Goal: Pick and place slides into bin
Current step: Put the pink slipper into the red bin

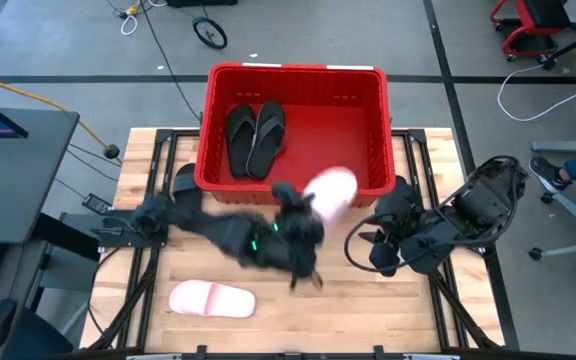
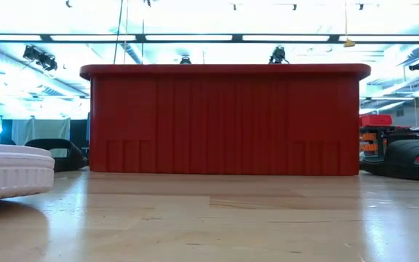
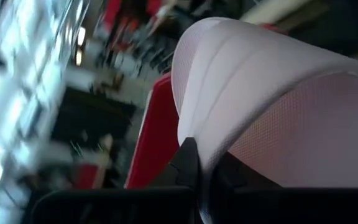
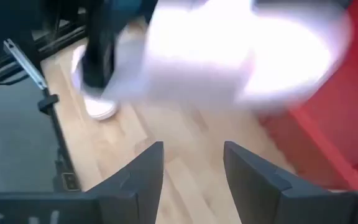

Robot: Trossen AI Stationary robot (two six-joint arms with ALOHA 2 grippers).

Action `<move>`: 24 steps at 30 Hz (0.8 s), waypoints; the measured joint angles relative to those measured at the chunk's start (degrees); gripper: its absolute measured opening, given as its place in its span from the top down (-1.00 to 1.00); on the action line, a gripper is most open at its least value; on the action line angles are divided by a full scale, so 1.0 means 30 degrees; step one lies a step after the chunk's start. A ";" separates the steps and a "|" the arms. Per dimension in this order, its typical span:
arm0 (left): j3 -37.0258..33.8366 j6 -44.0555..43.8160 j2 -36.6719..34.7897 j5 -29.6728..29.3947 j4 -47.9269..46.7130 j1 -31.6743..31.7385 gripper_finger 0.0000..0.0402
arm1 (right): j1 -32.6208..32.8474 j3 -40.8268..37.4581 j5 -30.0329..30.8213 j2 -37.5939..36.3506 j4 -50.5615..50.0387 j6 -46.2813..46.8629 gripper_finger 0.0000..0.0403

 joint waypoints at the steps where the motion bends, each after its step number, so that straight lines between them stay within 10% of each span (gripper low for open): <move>1: 0.0032 -0.0893 -0.0385 0.0092 0.0097 0.0499 0.94 | 0.0220 0.0000 -0.0005 0.0000 -0.0009 0.0406 0.14; 24: -0.0011 -0.5247 0.4374 0.8876 0.4046 1.4563 0.94 | 0.2191 0.0000 0.2784 0.0007 -0.0007 0.1273 0.14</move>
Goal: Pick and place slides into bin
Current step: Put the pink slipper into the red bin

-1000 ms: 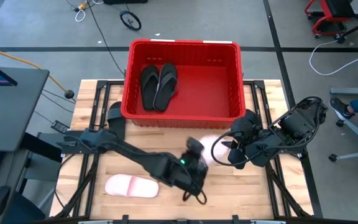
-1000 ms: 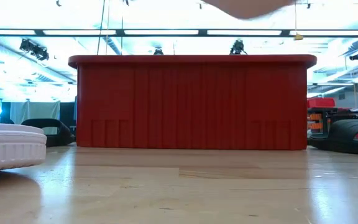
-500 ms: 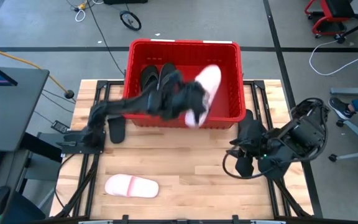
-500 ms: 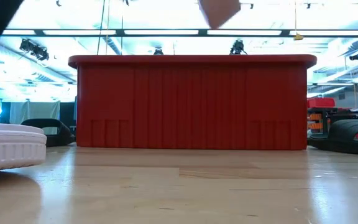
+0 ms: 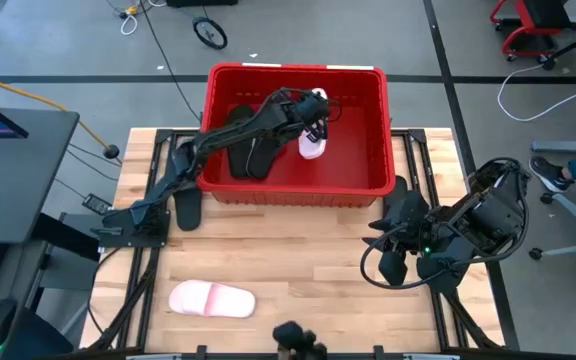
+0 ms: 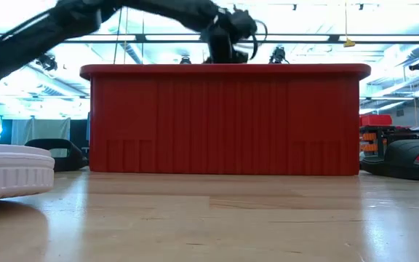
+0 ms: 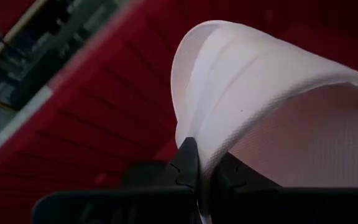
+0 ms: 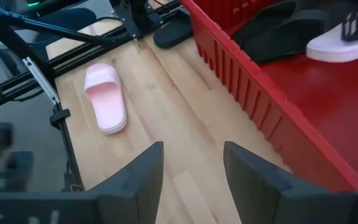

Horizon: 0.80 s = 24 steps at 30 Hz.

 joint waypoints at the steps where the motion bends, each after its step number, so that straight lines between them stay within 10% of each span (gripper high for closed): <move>1: 0.0000 0.0185 0.0322 -0.0011 0.0057 0.0140 0.94 | -0.0014 0.0000 0.0021 0.0000 -0.0003 -0.0006 0.14; 24: 0.0015 -0.0043 0.3531 0.2265 0.0057 0.1955 0.72 | -0.0016 0.0000 0.0699 0.0007 0.0005 0.0071 0.14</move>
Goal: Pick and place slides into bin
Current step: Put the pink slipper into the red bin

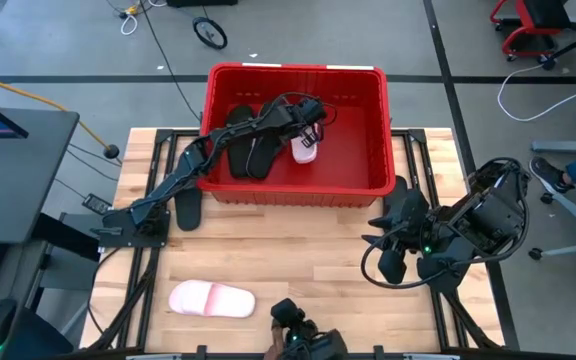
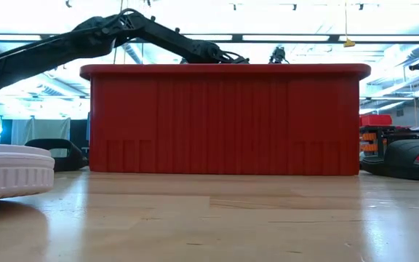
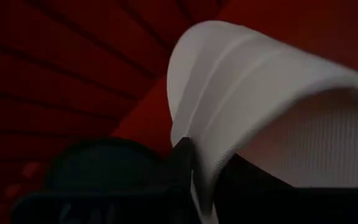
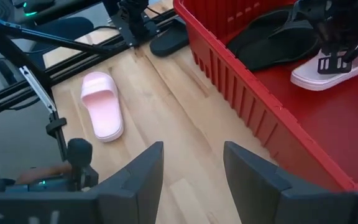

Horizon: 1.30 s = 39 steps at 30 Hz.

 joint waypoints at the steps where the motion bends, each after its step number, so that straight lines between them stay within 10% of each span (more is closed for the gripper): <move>1: 0.0000 0.0000 0.0000 0.0044 -0.0032 0.0046 0.70 | 0.0000 0.0000 -0.0001 0.0000 -0.0002 -0.0007 0.14; 21: 0.0022 -0.1068 -0.0007 0.1252 -0.0674 -0.0354 -0.14 | 0.0021 -0.0007 -0.0019 0.0000 -0.0005 0.0899 0.14; 39: 0.0022 0.1589 -0.5521 -0.3451 -0.0605 -0.4540 -0.19 | 0.0154 -0.0007 -0.0226 0.0388 0.0010 0.2079 0.14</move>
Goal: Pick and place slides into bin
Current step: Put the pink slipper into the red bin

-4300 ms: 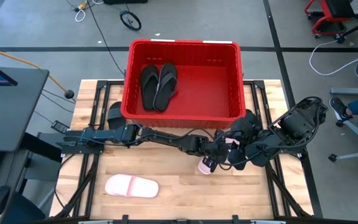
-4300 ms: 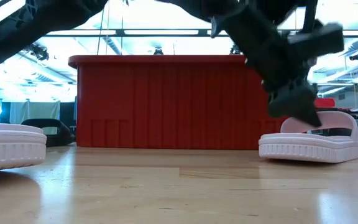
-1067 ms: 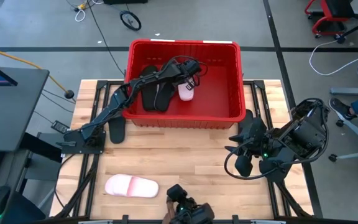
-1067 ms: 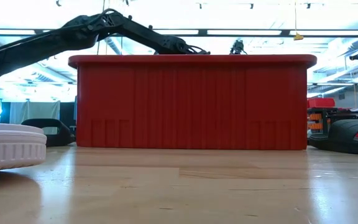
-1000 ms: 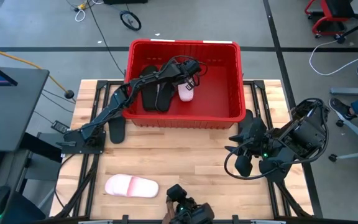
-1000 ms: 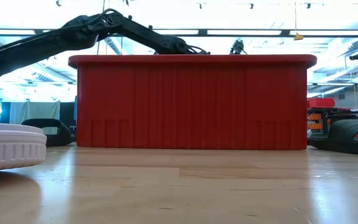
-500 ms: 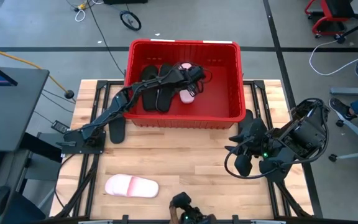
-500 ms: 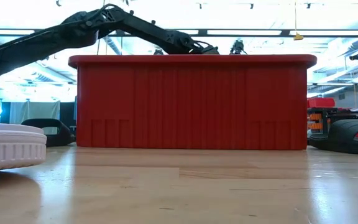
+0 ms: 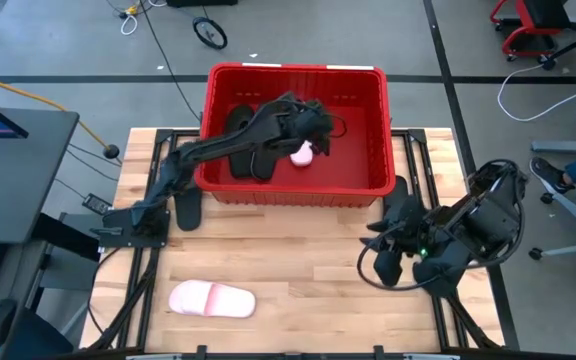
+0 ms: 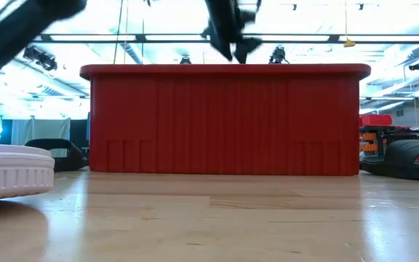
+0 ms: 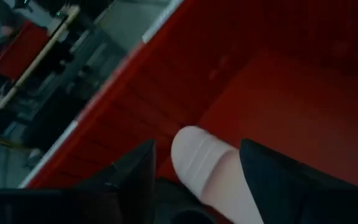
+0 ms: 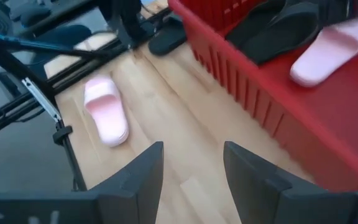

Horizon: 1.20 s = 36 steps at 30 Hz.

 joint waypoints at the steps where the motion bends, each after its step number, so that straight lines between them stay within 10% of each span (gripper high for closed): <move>1: 0.0007 -0.0213 -0.0603 0.0063 -0.0167 -0.0420 -0.19 | 0.0090 0.0000 -0.0295 0.0177 -0.0007 0.0236 0.14; 14: 0.0009 -1.0750 -0.7840 0.6612 -0.7393 -0.6690 -0.11 | 0.0533 0.0000 -0.3063 0.4542 0.2967 -0.1522 0.20; 29: -0.0022 -1.7605 -1.0026 0.8661 -1.3594 -1.3465 0.10 | -0.4461 -0.0007 -1.1669 0.9794 1.5737 -1.4443 0.25; 36: -0.0029 -2.0027 -0.9983 0.8595 -1.3752 -1.4444 0.17 | -0.4871 -0.0007 -1.2153 1.2928 1.6060 -2.6576 0.25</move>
